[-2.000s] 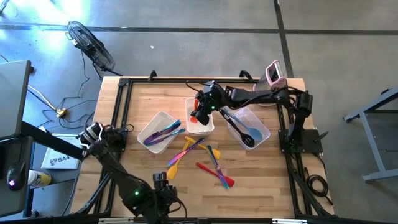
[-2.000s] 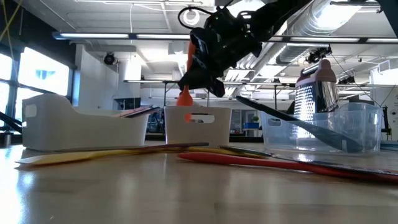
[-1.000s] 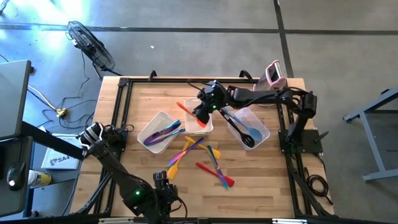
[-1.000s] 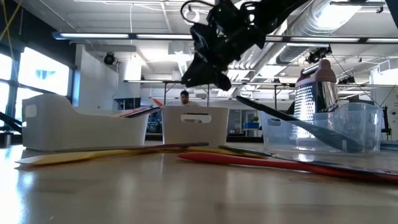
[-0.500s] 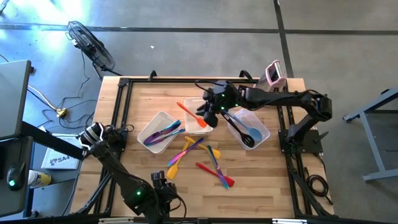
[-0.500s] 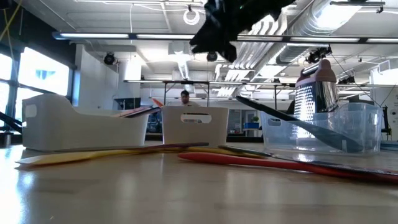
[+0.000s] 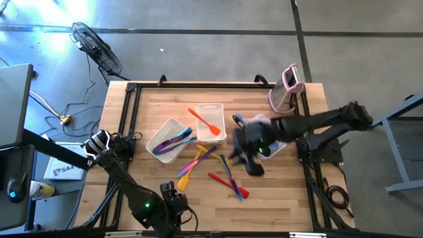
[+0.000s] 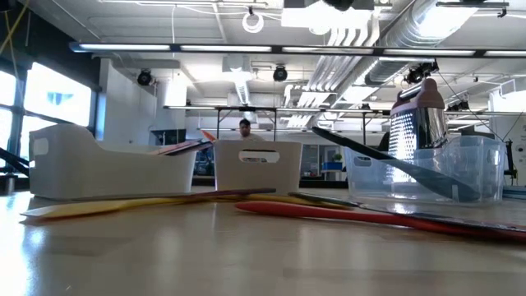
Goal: Pick & Place Kitchen Items
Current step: Put the blue table knife into the left white bin
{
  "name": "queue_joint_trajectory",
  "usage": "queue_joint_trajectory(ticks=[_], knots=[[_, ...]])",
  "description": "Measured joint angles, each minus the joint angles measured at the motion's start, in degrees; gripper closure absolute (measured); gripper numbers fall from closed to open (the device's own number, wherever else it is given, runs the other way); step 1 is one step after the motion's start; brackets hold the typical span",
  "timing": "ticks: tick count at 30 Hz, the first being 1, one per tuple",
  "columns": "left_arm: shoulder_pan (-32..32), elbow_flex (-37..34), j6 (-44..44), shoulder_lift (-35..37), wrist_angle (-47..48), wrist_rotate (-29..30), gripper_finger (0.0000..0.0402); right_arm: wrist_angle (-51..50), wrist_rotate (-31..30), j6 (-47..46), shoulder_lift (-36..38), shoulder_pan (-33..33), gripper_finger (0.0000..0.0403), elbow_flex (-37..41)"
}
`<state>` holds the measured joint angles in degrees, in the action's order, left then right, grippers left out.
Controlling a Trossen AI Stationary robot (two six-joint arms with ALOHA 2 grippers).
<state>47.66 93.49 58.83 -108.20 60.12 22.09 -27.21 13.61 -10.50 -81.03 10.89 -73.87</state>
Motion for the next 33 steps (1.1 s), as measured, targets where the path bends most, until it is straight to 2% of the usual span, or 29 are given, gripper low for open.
queue_joint_trajectory(ticks=[8, 16, 23, 29, 33], knots=[[0.0, 0.0, 2.4, 0.0, 0.0, -0.5, 0.016, -2.2, -0.1, -2.6, 0.0, 15.6, 0.0302, 0.0], [0.0, 0.0, 4.5, 0.0, -0.2, -0.4, 0.016, -4.2, -0.4, -6.3, 0.0, 26.5, 0.0302, 0.0], [0.0, 0.0, 5.9, 0.0, -0.2, 0.7, 0.016, -10.6, -11.1, -15.4, 0.0, 32.5, 0.0302, 0.0], [0.0, 0.0, 6.5, 0.0, -0.3, 1.1, 0.016, -16.4, -19.5, -27.3, 0.0, 35.5, 0.0302, 0.0], [0.0, 0.0, 8.0, 0.0, -0.2, 4.1, 0.016, -20.7, -24.4, -35.2, 0.0, 36.9, 0.0302, 0.0]])
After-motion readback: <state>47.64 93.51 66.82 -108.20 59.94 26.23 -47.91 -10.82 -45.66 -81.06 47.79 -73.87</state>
